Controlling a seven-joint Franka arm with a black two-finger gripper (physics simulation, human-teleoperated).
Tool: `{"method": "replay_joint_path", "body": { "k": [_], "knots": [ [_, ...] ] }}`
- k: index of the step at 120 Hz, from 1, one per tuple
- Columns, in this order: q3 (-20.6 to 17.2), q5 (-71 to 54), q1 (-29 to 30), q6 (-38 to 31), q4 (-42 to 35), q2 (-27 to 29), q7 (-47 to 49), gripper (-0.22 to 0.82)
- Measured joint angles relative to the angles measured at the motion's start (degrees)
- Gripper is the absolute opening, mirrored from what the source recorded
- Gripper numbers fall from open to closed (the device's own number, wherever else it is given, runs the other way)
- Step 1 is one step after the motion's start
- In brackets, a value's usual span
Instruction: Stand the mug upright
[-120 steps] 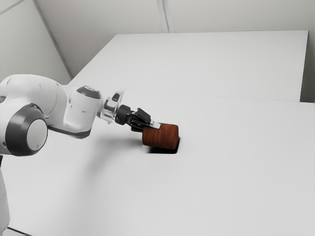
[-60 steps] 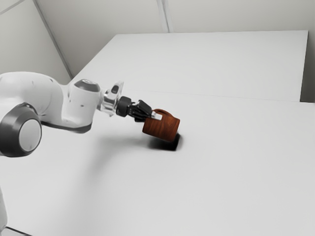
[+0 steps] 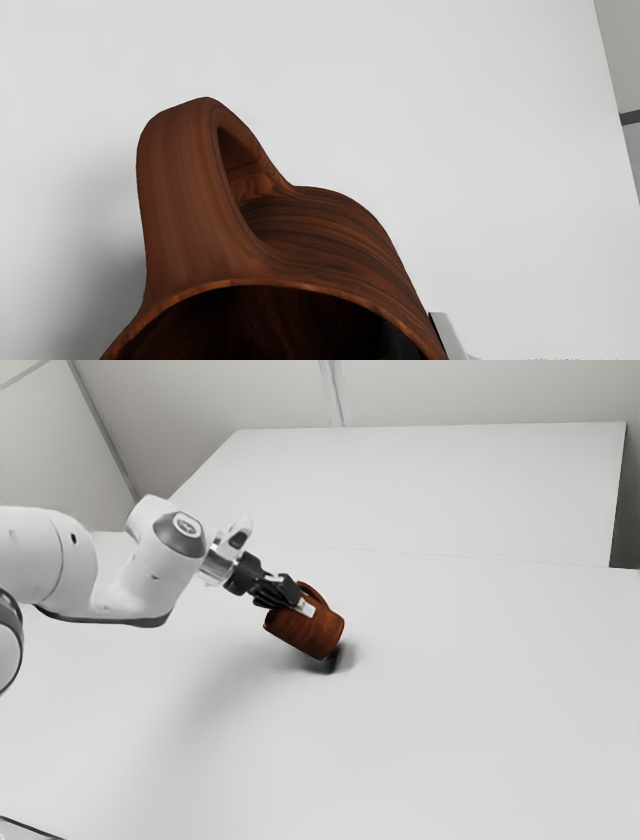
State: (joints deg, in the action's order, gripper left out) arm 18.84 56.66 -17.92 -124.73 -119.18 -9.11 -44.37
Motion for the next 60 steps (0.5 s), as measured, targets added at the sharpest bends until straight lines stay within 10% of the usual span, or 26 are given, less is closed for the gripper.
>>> {"method": "replay_joint_path", "body": {
  "k": [60],
  "knots": [
    [3.2,-36.6,-8.3,-7.7,-6.8,9.6,30.8,-0.17]
  ]
}}
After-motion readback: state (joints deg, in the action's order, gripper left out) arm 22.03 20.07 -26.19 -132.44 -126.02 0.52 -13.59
